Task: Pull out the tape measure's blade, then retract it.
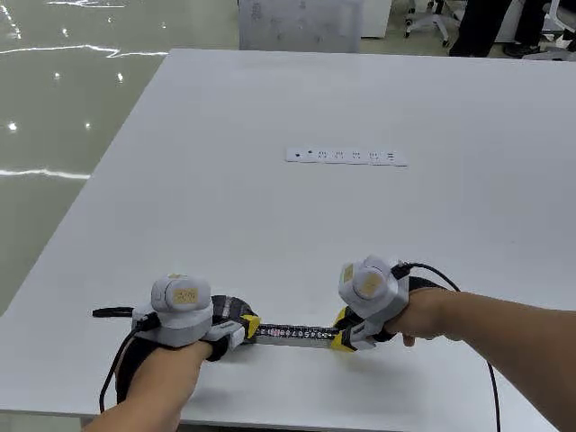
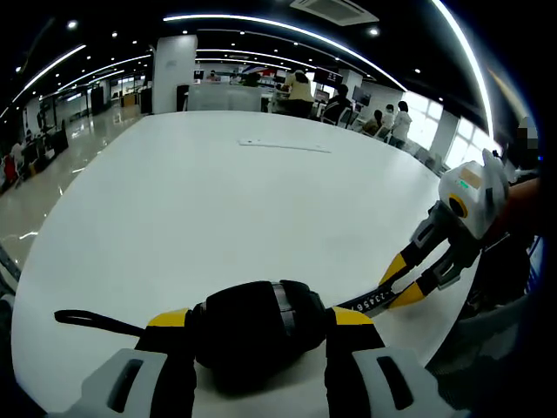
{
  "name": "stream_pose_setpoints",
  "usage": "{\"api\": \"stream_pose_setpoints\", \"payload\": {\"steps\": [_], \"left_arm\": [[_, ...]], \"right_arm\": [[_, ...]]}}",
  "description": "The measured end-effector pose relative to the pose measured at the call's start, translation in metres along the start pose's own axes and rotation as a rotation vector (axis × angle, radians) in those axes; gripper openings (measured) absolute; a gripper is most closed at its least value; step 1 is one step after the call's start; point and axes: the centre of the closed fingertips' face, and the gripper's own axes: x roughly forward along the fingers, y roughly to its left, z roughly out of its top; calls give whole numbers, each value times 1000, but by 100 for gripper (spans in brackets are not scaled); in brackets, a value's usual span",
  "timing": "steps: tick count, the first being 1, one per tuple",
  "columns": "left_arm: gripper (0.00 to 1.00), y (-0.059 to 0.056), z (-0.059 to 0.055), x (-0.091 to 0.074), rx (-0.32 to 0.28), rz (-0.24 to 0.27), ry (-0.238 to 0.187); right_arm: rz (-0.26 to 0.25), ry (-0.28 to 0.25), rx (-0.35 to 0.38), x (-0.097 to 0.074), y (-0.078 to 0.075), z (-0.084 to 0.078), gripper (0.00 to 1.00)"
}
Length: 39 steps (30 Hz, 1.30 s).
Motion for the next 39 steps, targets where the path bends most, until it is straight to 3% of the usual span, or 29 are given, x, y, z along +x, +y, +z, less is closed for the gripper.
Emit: {"api": "stream_pose_setpoints", "payload": {"steps": [22,39], "left_arm": [[56,0,0,0,-12,6,0],[56,0,0,1,-14,8,4]], "right_arm": [[11,-5,-13,12,-1,20,14],[20,-44,-6,22,2,39,13]]}}
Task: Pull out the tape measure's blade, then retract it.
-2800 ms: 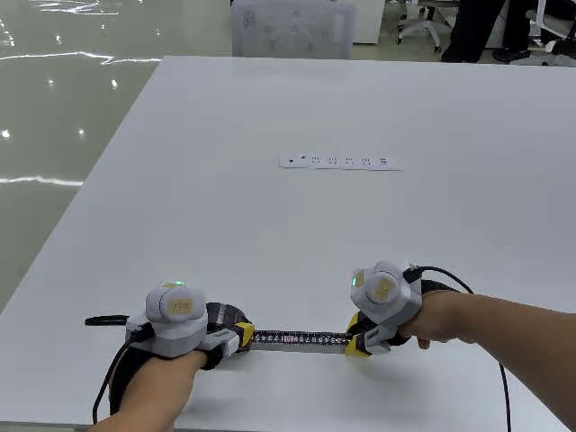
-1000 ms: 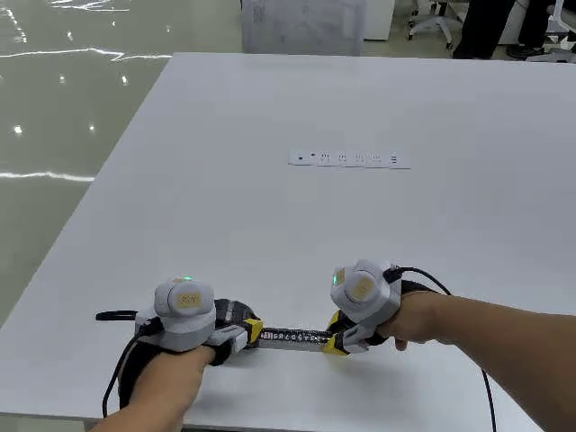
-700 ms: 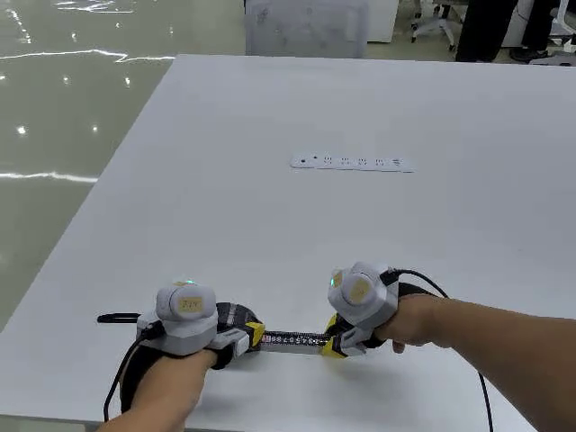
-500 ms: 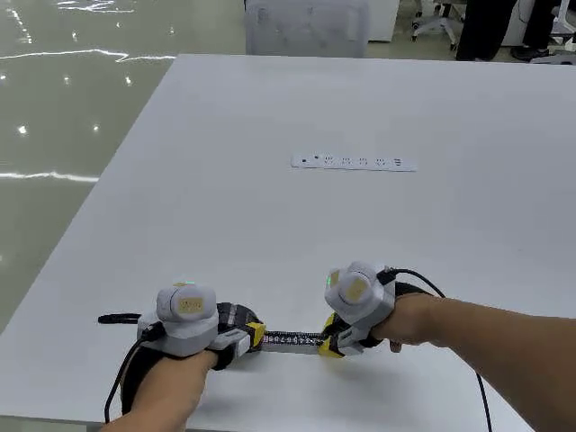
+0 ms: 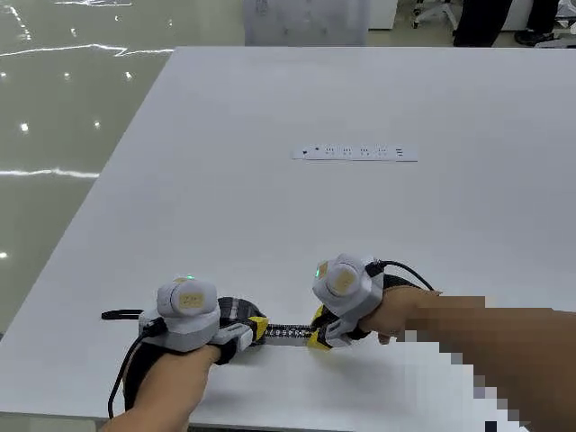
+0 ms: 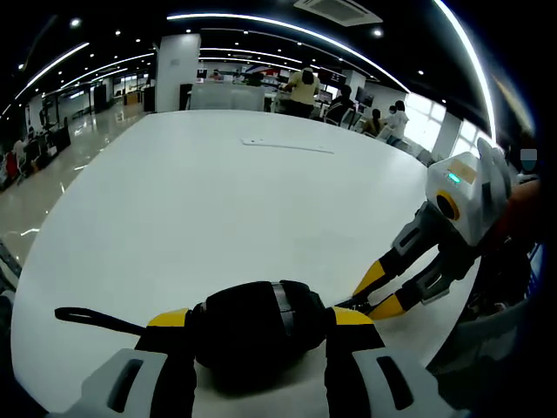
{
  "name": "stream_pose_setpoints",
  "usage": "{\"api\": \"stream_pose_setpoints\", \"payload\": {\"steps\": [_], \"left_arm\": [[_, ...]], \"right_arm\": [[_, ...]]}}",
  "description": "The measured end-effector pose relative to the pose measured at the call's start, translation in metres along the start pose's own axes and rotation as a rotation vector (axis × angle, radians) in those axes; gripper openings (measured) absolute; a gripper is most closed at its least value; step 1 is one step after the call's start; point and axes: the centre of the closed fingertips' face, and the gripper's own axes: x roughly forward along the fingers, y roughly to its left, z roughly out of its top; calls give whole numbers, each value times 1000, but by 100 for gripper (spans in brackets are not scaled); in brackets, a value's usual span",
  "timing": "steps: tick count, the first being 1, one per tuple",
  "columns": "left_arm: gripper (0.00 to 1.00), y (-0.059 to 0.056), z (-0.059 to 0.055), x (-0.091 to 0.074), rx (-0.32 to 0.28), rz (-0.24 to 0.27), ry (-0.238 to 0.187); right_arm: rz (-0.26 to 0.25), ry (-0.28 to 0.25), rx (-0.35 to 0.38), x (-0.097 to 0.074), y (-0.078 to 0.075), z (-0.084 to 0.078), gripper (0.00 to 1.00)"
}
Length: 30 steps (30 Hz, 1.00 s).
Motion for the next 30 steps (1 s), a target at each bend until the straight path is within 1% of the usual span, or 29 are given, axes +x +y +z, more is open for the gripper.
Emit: {"api": "stream_pose_setpoints", "payload": {"steps": [6,8,14,19,30], "left_arm": [[56,0,0,0,2,1,1],[56,0,0,0,0,0,1],[56,0,0,0,-3,-6,3],[56,-1,0,0,-2,-7,5],[56,0,0,1,-3,-7,6]], "right_arm": [[10,2,12,2,0,3,13],[12,1,6,3,1,4,13],[18,-14,2,10,3,14,13],[25,-30,7,13,5,19,13],[28,-28,-18,18,5,27,13]]}}
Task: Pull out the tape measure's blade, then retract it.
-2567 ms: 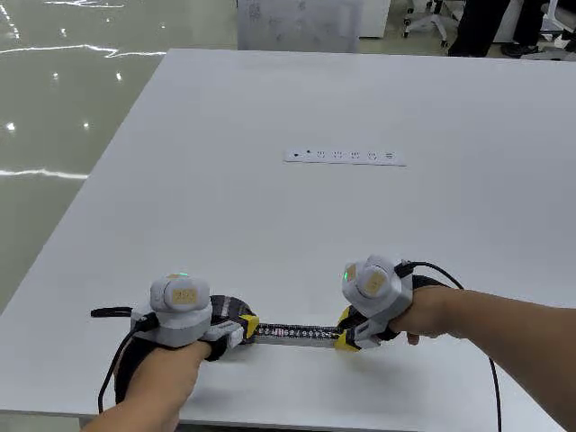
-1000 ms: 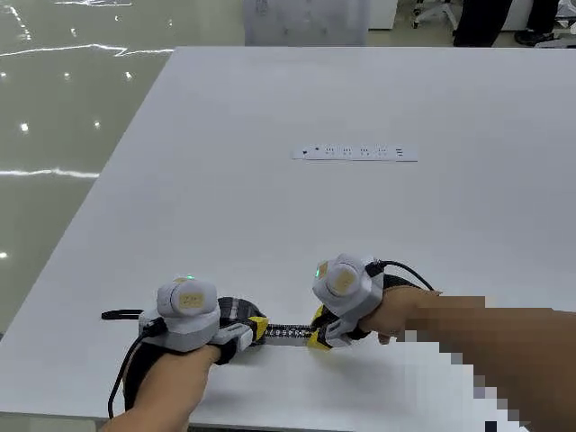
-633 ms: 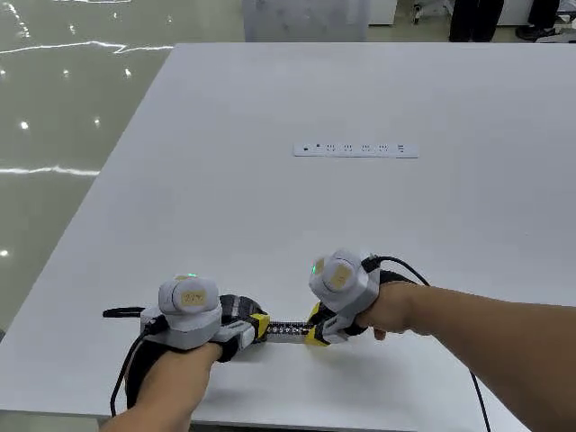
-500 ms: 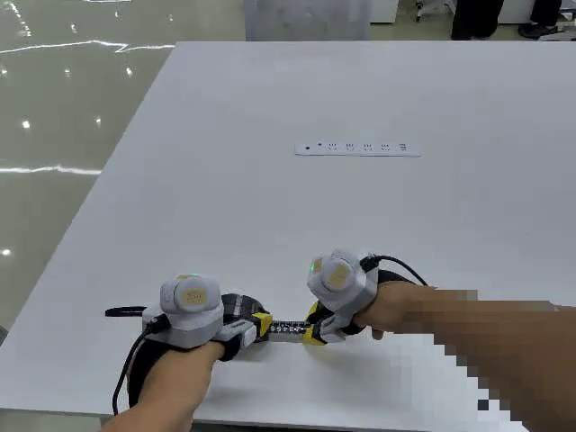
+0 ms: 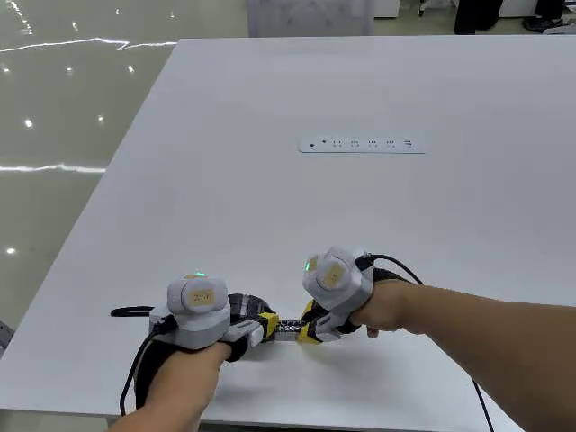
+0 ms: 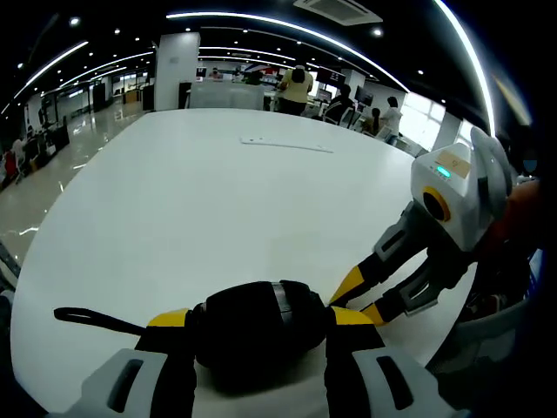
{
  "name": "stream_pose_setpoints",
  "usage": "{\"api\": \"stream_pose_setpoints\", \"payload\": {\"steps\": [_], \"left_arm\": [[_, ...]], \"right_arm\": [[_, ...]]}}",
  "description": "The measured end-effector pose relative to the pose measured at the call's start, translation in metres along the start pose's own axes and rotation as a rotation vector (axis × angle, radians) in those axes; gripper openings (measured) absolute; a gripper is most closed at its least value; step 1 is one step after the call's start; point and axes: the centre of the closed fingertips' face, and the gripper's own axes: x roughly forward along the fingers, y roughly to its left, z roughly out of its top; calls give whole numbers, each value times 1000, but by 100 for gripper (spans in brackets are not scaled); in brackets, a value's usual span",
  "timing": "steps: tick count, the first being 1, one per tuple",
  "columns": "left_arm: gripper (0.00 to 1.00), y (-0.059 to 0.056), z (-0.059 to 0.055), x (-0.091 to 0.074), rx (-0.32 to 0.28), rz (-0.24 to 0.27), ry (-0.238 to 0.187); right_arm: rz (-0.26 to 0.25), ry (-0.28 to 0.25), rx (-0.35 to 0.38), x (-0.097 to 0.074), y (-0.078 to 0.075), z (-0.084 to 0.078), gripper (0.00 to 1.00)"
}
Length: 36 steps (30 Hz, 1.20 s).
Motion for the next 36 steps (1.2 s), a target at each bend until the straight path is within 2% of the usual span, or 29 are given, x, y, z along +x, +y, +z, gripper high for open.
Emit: {"api": "stream_pose_setpoints", "payload": {"steps": [18,36], "left_arm": [[56,1,1,-1,-3,-7,-1],[56,0,1,-1,4,-15,-10]], "right_arm": [[6,-15,-21,14,5,20,13],[3,-17,-33,17,6,23,15]]}}
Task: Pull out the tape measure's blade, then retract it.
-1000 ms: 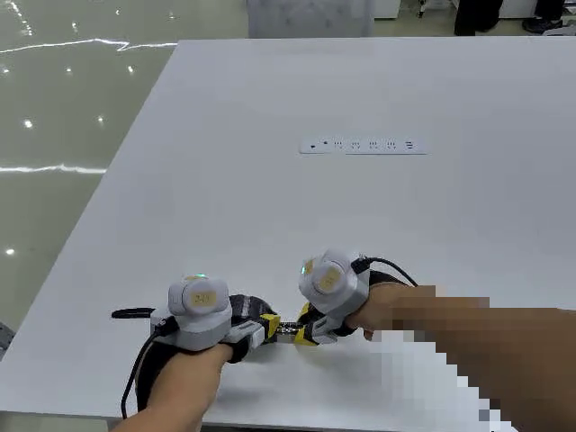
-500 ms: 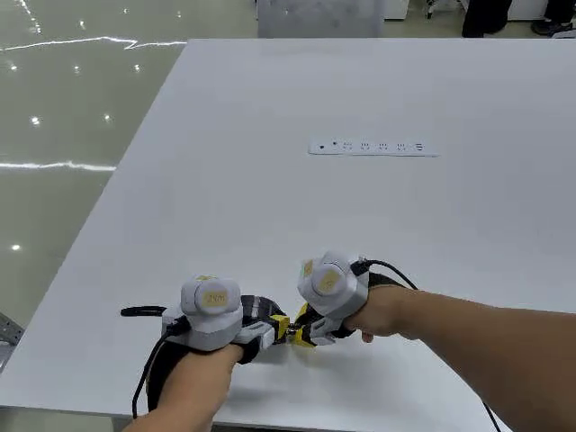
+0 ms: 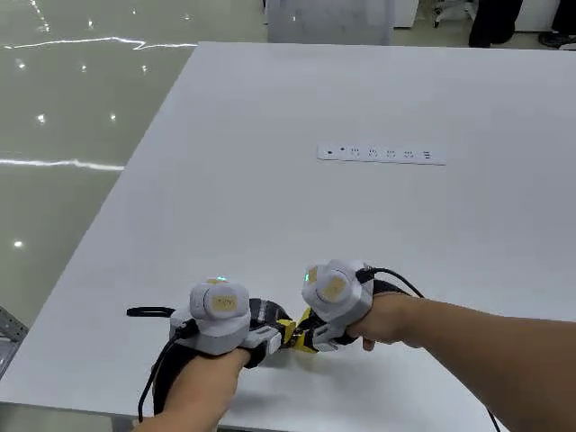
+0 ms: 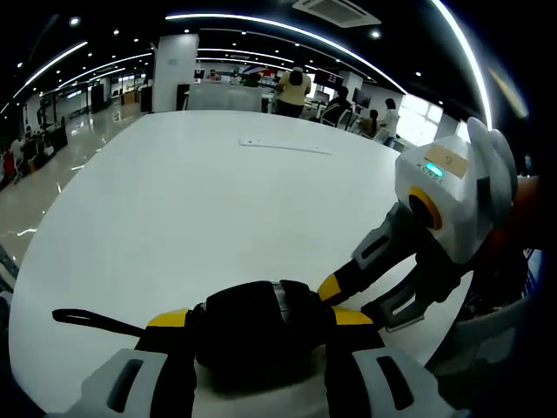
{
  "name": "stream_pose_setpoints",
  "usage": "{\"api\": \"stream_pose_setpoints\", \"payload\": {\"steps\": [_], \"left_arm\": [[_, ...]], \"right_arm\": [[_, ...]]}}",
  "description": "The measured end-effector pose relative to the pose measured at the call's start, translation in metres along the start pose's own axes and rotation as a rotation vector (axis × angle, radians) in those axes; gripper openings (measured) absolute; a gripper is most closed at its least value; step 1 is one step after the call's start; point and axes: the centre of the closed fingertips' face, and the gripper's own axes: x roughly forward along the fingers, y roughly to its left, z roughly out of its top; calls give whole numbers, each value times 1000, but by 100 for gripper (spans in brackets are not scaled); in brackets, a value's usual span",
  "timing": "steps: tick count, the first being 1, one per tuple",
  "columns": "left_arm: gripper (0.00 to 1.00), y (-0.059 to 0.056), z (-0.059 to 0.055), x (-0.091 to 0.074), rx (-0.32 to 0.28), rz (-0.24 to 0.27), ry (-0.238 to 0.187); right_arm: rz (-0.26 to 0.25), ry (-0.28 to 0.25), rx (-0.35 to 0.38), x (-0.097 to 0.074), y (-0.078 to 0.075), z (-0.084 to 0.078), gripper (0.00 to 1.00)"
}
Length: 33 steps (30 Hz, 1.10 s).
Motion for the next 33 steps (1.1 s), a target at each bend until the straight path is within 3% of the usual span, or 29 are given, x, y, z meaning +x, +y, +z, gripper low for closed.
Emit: {"api": "stream_pose_setpoints", "payload": {"steps": [19,33], "left_arm": [[56,0,-1,0,1,-5,3],[56,-1,-1,0,-1,-9,5]], "right_arm": [[-6,17,-16,0,0,-1,14],[22,53,-73,4,1,3,13]]}}
